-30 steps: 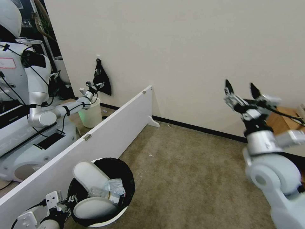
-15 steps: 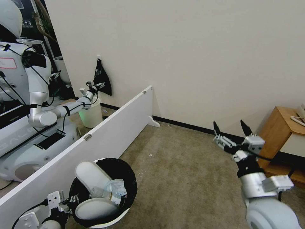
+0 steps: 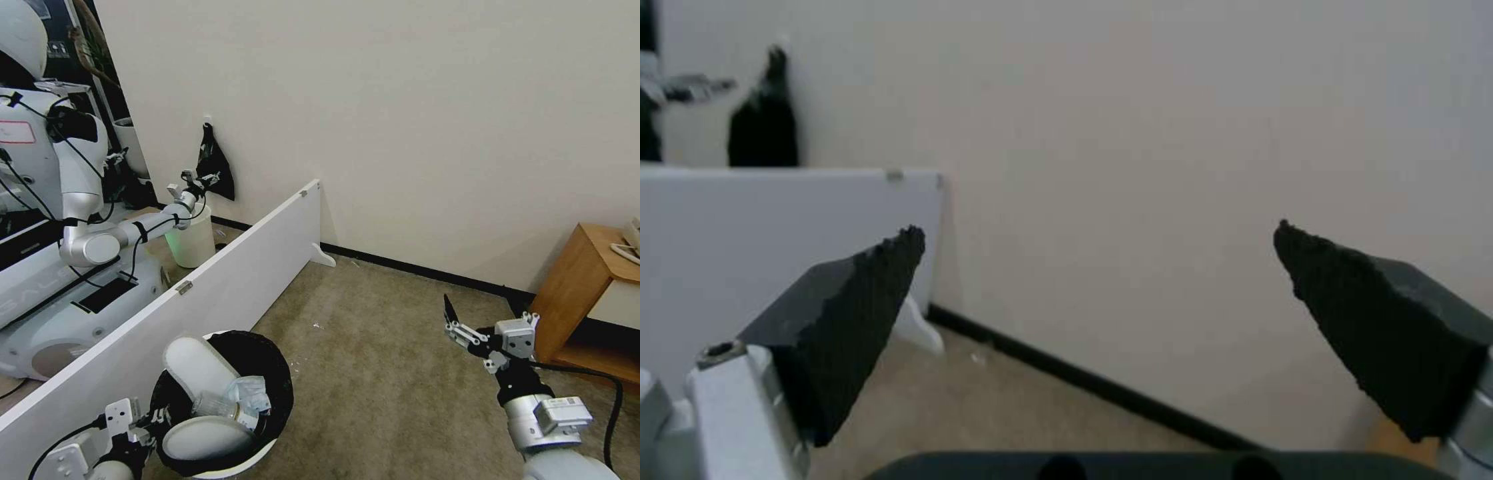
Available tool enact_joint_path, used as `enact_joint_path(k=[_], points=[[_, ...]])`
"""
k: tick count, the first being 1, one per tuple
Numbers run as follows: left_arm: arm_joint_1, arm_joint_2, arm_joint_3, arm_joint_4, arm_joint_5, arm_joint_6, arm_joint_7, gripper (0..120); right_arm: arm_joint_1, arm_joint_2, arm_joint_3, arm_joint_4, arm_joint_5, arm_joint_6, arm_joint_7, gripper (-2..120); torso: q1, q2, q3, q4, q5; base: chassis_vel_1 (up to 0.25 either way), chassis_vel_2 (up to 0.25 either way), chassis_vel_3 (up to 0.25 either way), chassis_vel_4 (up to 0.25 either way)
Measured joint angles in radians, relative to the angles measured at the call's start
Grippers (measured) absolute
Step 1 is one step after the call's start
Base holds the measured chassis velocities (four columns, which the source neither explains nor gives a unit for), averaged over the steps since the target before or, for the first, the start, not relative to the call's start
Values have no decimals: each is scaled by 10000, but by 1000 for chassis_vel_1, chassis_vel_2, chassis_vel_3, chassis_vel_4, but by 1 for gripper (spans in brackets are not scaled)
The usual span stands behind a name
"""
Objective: Pick up the trash bin and place the garbage on the floor into it.
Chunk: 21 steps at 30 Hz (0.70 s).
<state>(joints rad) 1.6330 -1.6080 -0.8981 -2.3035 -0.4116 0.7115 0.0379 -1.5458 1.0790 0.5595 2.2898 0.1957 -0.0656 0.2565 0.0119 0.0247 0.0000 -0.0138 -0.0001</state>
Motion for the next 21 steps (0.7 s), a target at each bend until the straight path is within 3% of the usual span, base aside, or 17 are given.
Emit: enact_joint_path(k=[21], points=[[303,0,225,-427,256,-104,39,1,-627,574,395,301,-425,-575,102,100,1,0,0,0,0,0,0,0,0]])
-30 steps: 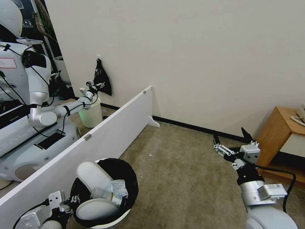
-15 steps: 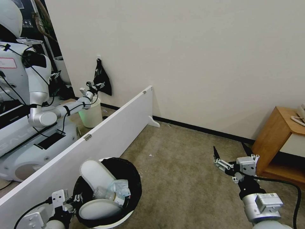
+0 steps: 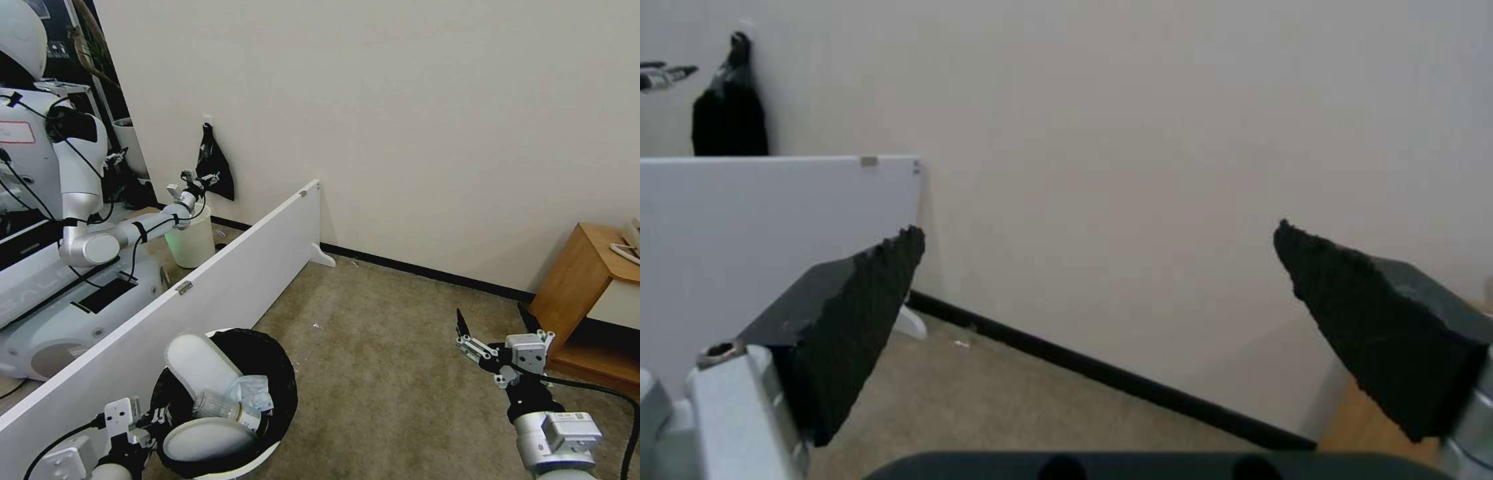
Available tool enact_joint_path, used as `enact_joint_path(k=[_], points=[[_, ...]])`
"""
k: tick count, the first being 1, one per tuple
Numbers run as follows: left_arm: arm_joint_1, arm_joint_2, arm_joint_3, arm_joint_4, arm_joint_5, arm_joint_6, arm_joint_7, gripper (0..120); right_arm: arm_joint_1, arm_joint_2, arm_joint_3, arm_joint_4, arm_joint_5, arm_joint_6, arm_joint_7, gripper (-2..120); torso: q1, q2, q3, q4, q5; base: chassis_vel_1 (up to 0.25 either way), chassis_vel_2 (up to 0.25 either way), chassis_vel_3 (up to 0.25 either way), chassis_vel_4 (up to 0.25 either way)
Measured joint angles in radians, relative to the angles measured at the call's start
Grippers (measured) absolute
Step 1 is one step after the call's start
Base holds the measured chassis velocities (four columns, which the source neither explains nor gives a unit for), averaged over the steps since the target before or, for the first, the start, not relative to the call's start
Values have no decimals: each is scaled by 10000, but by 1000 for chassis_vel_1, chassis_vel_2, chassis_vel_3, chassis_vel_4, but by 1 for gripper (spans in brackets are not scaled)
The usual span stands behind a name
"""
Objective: Pick up the trash bin and place the garbage on the floor into it.
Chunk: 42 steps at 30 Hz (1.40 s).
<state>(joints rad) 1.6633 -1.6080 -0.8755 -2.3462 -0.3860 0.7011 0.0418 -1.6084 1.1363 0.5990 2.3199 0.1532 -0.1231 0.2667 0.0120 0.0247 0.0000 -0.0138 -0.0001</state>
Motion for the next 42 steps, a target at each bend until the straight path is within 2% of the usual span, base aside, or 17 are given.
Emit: enact_joint_path(k=[12,42], points=[[15,0,-88,-84,-546,162,-145,1,-90,211,-91,-128,161,584,-151,100,0,0,0,0,1,0,0,0,0],[-99,0,-74,29,-592,209,-122,1,-142,454,215,-241,156,1128,-266,100,1,0,1,0,1,0,0,0,0]])
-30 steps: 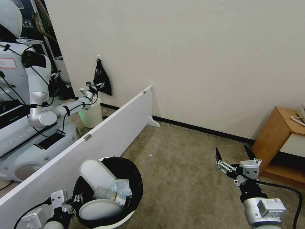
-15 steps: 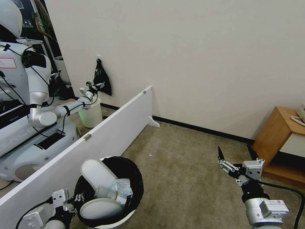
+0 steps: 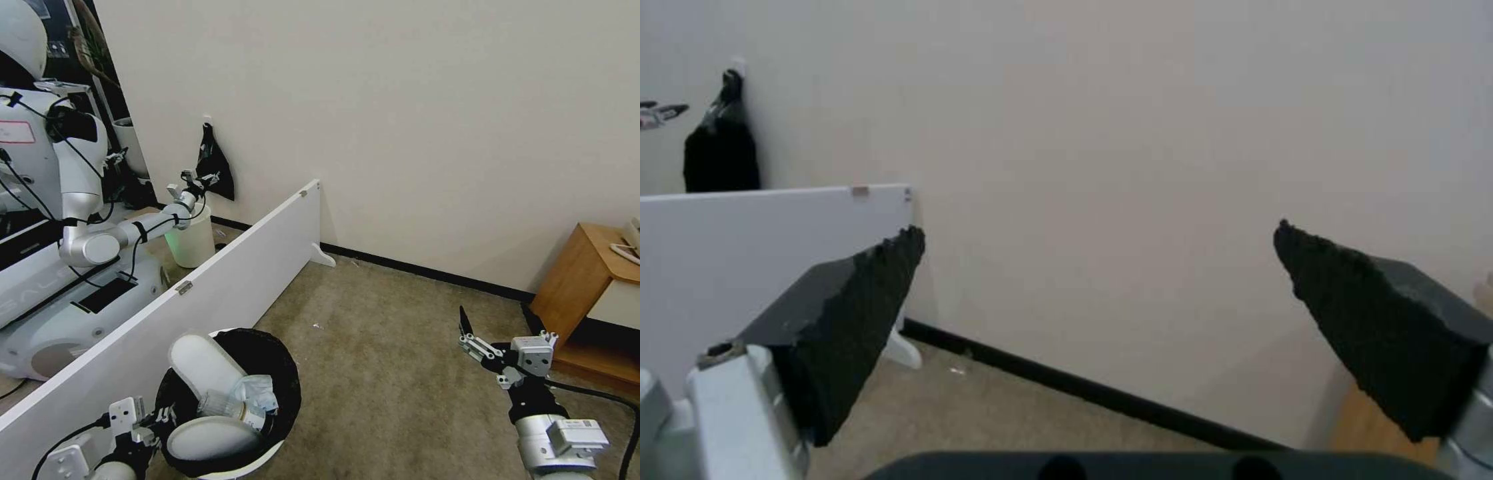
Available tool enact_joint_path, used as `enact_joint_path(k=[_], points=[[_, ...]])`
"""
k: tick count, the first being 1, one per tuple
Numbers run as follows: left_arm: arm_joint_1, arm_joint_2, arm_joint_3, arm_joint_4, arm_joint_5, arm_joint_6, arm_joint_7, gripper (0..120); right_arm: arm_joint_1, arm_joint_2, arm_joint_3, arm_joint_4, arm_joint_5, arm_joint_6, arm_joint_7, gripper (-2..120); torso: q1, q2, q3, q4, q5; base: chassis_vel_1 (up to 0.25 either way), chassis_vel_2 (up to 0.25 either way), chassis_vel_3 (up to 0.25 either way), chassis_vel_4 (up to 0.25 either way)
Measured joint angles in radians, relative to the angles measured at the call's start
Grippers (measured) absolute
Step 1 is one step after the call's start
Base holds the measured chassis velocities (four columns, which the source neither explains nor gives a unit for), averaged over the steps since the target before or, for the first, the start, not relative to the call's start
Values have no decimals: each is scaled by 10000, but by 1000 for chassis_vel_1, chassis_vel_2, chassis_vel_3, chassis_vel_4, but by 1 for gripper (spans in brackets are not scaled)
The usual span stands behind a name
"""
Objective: Pick up the trash bin and place the garbage on the floor into it.
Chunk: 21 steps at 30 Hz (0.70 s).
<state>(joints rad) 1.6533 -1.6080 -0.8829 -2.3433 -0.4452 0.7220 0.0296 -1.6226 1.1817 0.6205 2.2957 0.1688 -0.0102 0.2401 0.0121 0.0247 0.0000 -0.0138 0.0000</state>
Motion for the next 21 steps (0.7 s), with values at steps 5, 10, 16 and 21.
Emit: enact_joint_path(k=[5,10,16,21], points=[[11,0,0,-26,5,-5,1,1,-35,84,-13,15,-48,32,-16,100,0,0,0,0,0,0,0,0,0],[37,0,-3,-56,10,-6,2,1,-100,131,-36,30,-67,113,-33,100,0,0,0,0,0,0,0,0,0],[40,0,22,-78,16,-6,1,1,-220,151,-10,31,-121,247,-59,100,0,0,0,0,0,0,0,0,0],[3,0,32,-78,16,-6,0,1,-243,168,37,32,-123,317,-130,100,0,0,0,0,0,0,0,0,0]])
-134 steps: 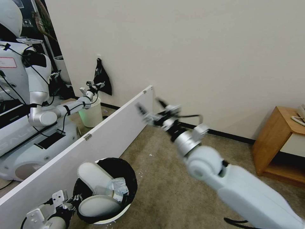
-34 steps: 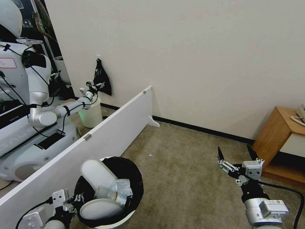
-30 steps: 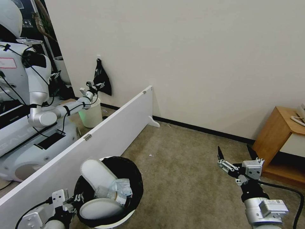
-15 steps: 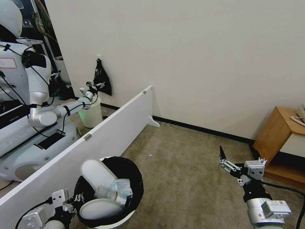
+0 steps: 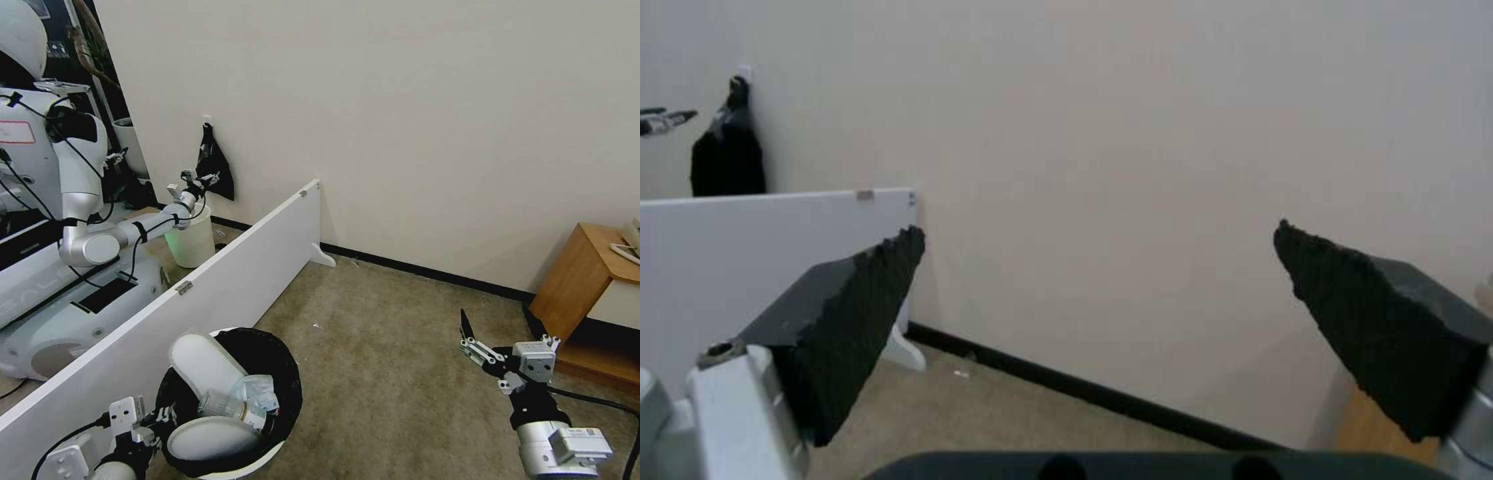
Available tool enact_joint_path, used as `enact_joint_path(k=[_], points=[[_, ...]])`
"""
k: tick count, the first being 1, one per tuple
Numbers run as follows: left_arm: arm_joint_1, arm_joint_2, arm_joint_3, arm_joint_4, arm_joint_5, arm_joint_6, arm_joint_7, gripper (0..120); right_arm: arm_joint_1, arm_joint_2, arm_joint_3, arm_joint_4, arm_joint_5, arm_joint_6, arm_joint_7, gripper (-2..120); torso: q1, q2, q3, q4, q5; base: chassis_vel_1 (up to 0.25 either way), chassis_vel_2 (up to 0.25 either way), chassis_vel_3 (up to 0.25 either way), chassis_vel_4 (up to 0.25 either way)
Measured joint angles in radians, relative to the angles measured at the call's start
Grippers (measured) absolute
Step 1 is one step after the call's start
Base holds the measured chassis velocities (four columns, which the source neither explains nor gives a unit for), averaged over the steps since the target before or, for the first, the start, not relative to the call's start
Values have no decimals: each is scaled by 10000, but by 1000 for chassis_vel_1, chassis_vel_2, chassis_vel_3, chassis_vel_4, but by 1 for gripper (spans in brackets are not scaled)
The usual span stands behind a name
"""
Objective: Pick up the trash bin and place the garbage on the floor into it.
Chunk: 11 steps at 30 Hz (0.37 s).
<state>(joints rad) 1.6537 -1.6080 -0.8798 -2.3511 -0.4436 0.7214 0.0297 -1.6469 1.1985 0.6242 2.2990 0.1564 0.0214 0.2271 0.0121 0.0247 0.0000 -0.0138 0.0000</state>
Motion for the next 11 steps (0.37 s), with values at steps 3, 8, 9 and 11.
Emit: enact_joint_path(k=[3,8,9,11], points=[[-5,0,6,20,1,0,0,1,21,-26,69,-37,17,110,-63,100,0,0,0,1,0,0,0,0,0],[-23,0,54,52,23,0,-2,1,51,-56,110,-92,80,246,-146,100,0,0,0,0,0,0,0,0,0],[-31,0,67,59,27,0,-4,1,55,-60,115,-102,85,285,-163,100,0,0,0,0,0,0,0,0,0],[-38,0,75,68,29,0,-5,1,55,-63,120,-108,86,307,-172,100,0,0,0,0,0,0,0,0,0]])
